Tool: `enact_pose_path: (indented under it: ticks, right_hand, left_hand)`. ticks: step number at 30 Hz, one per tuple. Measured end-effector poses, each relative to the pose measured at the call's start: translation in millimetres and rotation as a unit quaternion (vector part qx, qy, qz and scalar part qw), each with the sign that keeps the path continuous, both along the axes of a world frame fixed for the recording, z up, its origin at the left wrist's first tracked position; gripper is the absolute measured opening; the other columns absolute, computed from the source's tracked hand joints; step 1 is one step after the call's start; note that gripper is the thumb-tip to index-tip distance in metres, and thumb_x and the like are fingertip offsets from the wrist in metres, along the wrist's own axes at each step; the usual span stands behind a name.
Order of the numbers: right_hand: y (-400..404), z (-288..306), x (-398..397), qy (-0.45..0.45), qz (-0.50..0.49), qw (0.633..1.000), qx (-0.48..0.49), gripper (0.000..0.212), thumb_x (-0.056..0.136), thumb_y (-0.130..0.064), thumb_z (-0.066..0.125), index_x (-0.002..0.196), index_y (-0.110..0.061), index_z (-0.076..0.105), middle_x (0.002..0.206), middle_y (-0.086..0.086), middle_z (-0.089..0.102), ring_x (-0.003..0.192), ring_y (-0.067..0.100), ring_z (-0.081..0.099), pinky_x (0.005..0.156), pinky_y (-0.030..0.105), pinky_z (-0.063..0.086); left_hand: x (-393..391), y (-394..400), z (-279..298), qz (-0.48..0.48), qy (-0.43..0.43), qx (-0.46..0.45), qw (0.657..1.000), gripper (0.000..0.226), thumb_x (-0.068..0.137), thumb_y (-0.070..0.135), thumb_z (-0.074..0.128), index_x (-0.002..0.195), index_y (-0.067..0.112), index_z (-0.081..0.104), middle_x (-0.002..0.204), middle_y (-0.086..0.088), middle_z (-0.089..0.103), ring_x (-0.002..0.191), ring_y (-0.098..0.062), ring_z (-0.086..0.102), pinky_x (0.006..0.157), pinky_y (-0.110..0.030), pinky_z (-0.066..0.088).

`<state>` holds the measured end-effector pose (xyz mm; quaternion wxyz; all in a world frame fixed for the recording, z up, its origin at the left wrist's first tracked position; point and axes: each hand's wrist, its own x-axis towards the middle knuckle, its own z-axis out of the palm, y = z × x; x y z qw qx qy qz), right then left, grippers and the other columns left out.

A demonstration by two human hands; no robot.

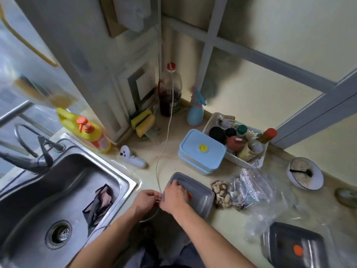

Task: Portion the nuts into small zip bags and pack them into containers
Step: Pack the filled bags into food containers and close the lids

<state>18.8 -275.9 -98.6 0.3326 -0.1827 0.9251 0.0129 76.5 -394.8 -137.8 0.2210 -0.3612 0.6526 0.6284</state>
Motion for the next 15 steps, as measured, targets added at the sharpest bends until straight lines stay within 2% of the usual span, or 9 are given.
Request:
enact_pose_path:
  ticks: [2, 4, 7, 8, 10, 11, 13, 14, 15]
  right_hand:
    - [-0.6, 3.2, 0.3, -0.006, -0.019, 1.0, -0.002, 0.075, 0.087, -0.044, 0.07, 0.143, -0.002, 0.045, 0.14, 0.019, 0.042, 0.125, 0.039, 0.053, 0.095, 0.051, 0.052]
    - [1.3, 4.9, 3.0, -0.004, -0.039, 0.999, -0.011, 0.072, 0.086, -0.044, 0.07, 0.143, -0.006, 0.045, 0.141, 0.017, 0.041, 0.125, 0.038, 0.052, 0.097, 0.05, 0.051]
    - [11.9, 3.2, 7.3, -0.009, -0.079, 0.995, -0.067, 0.052, 0.087, -0.042, 0.067, 0.128, -0.014, 0.053, 0.137, 0.012, 0.042, 0.122, 0.036, 0.054, 0.099, 0.05, 0.048]
    - [18.4, 3.5, 9.2, -0.011, -0.106, 0.988, -0.107, 0.038, 0.089, -0.038, 0.067, 0.117, -0.016, 0.055, 0.131, 0.009, 0.045, 0.117, 0.034, 0.056, 0.098, 0.049, 0.048]
    - [34.8, 0.9, 15.4, 0.018, -0.174, 0.972, -0.158, 0.021, 0.091, -0.029, 0.067, 0.104, -0.019, 0.055, 0.117, 0.002, 0.048, 0.108, 0.029, 0.06, 0.095, 0.044, 0.05]
    - [43.1, -1.0, 19.1, 0.064, -0.213, 0.961, -0.162, 0.021, 0.09, -0.027, 0.069, 0.103, -0.018, 0.055, 0.114, 0.002, 0.049, 0.106, 0.028, 0.06, 0.094, 0.041, 0.05]
    - [58.9, -5.5, 23.7, 0.195, -0.297, 0.926, -0.13, 0.035, 0.081, -0.031, 0.078, 0.105, -0.014, 0.059, 0.114, 0.007, 0.052, 0.106, 0.033, 0.059, 0.093, 0.043, 0.048]
    - [66.2, -6.6, 23.7, 0.225, -0.342, 0.906, -0.105, 0.048, 0.076, -0.037, 0.082, 0.11, -0.011, 0.06, 0.117, 0.011, 0.053, 0.11, 0.036, 0.056, 0.095, 0.045, 0.047]
    - [72.7, -6.4, 22.2, 0.217, -0.387, 0.892, -0.085, 0.065, 0.073, -0.045, 0.084, 0.121, -0.008, 0.059, 0.127, 0.014, 0.052, 0.118, 0.038, 0.052, 0.101, 0.046, 0.044]
  left_hand:
    - [-0.3, -5.8, 2.3, -0.06, 0.011, -0.029, 0.998, 0.053, 0.083, -0.019, 0.043, 0.064, 0.014, 0.079, 0.076, -0.012, 0.077, 0.076, -0.026, 0.073, 0.072, -0.03, 0.058]
    - [-2.1, -9.6, 9.0, -0.117, 0.019, -0.068, 0.991, 0.05, 0.086, -0.01, 0.05, 0.063, 0.023, 0.08, 0.076, -0.004, 0.078, 0.077, -0.02, 0.074, 0.074, -0.028, 0.059]
    - [-5.9, -6.9, 20.7, -0.195, 0.043, -0.168, 0.965, 0.014, 0.084, 0.02, 0.067, 0.086, 0.025, 0.079, 0.083, 0.007, 0.077, 0.081, -0.009, 0.07, 0.08, -0.026, 0.055]
    - [-7.5, -4.2, 21.0, -0.201, 0.052, -0.196, 0.958, 0.019, 0.082, 0.029, 0.071, 0.099, 0.022, 0.075, 0.092, 0.005, 0.075, 0.087, -0.011, 0.069, 0.082, -0.027, 0.053]
    - [-11.3, 4.7, 19.8, -0.207, 0.076, -0.243, 0.945, 0.05, 0.077, 0.033, 0.075, 0.121, 0.013, 0.062, 0.113, -0.005, 0.064, 0.099, -0.021, 0.064, 0.086, -0.032, 0.052]
    - [-13.9, 9.8, 21.8, -0.228, 0.109, -0.281, 0.926, 0.06, 0.076, 0.031, 0.075, 0.128, 0.01, 0.056, 0.121, -0.009, 0.058, 0.105, -0.027, 0.06, 0.089, -0.036, 0.051]
    - [-18.8, 21.3, 20.6, -0.319, 0.195, -0.371, 0.85, 0.074, 0.07, 0.03, 0.073, 0.136, 0.008, 0.05, 0.13, -0.012, 0.05, 0.116, -0.035, 0.053, 0.092, -0.042, 0.051]
    - [-22.3, 27.0, 19.9, -0.367, 0.235, -0.397, 0.808, 0.084, 0.065, 0.035, 0.074, 0.141, 0.009, 0.048, 0.137, -0.012, 0.046, 0.123, -0.036, 0.05, 0.095, -0.045, 0.05]
    - [-26.3, 32.6, 21.7, -0.421, 0.258, -0.404, 0.77, 0.096, 0.062, 0.04, 0.076, 0.147, 0.01, 0.042, 0.146, -0.012, 0.039, 0.133, -0.037, 0.044, 0.103, -0.048, 0.047]
